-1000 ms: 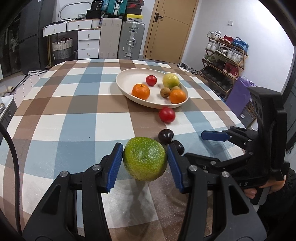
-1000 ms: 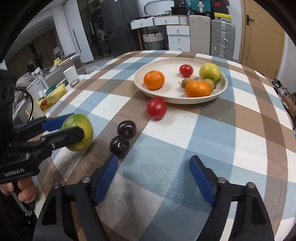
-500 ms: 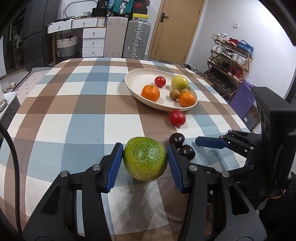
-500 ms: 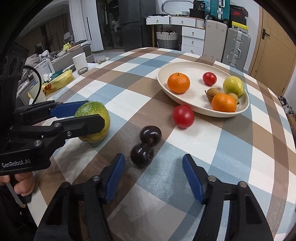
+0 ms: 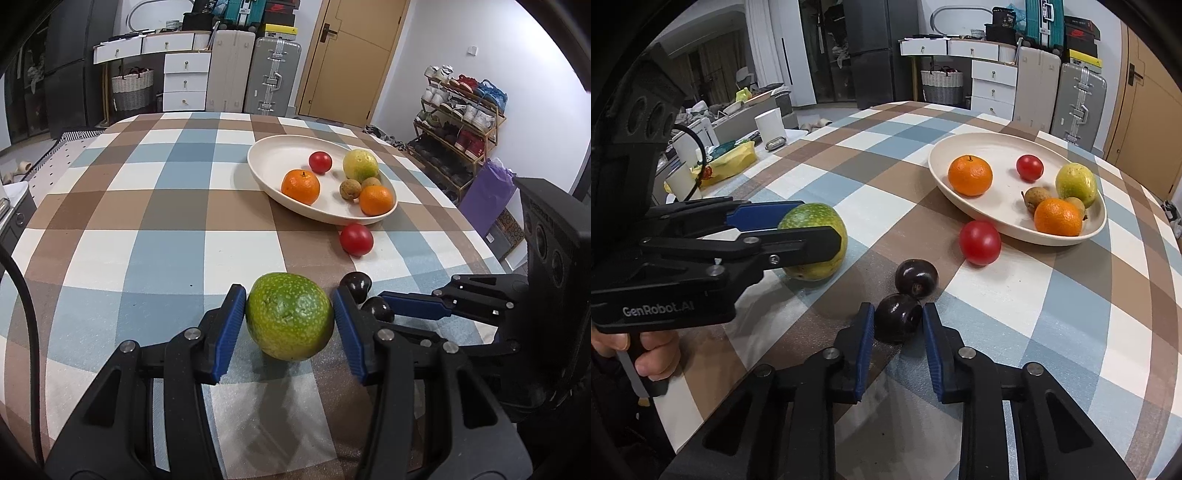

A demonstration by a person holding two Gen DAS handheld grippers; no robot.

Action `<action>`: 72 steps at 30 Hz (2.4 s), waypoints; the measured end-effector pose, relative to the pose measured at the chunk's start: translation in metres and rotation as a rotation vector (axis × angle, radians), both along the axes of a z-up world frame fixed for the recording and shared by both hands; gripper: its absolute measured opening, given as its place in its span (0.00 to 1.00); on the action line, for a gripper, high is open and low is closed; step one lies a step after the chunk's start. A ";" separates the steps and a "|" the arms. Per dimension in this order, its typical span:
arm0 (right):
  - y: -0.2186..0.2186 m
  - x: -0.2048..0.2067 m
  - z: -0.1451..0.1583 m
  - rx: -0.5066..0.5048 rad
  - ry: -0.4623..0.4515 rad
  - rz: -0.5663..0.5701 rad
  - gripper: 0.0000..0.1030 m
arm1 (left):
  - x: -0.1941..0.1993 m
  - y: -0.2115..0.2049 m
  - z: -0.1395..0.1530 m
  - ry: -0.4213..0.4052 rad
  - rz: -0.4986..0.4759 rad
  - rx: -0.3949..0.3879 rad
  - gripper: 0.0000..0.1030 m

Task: Organize fruits
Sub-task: 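Carry the green pomelo and dark plum onto the white plate and open both tools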

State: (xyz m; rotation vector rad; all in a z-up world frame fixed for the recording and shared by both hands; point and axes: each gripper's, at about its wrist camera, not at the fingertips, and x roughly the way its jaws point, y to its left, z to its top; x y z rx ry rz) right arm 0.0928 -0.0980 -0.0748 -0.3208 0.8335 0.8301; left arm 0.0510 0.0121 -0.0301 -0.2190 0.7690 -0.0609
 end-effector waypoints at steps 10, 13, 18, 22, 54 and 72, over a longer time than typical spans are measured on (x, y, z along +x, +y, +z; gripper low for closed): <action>-0.017 0.002 0.011 0.085 -0.009 -0.018 0.26 | 0.009 -0.006 0.004 -0.009 -0.014 0.009 0.45; -0.023 0.005 0.016 0.108 -0.016 -0.035 0.26 | 0.012 -0.009 0.007 -0.015 -0.020 0.009 0.45; -0.034 0.012 0.024 0.151 -0.035 -0.074 0.26 | 0.021 -0.013 0.012 -0.024 -0.035 0.020 0.45; -0.042 0.020 0.030 0.184 -0.049 -0.105 0.26 | 0.028 -0.016 0.017 -0.038 -0.045 0.029 0.45; -0.050 0.079 0.031 0.239 -0.037 -0.219 0.26 | 0.112 -0.016 0.022 -0.080 -0.072 0.041 0.45; -0.030 0.100 0.023 0.194 -0.021 -0.204 0.26 | 0.135 -0.015 0.017 -0.085 -0.082 0.043 0.45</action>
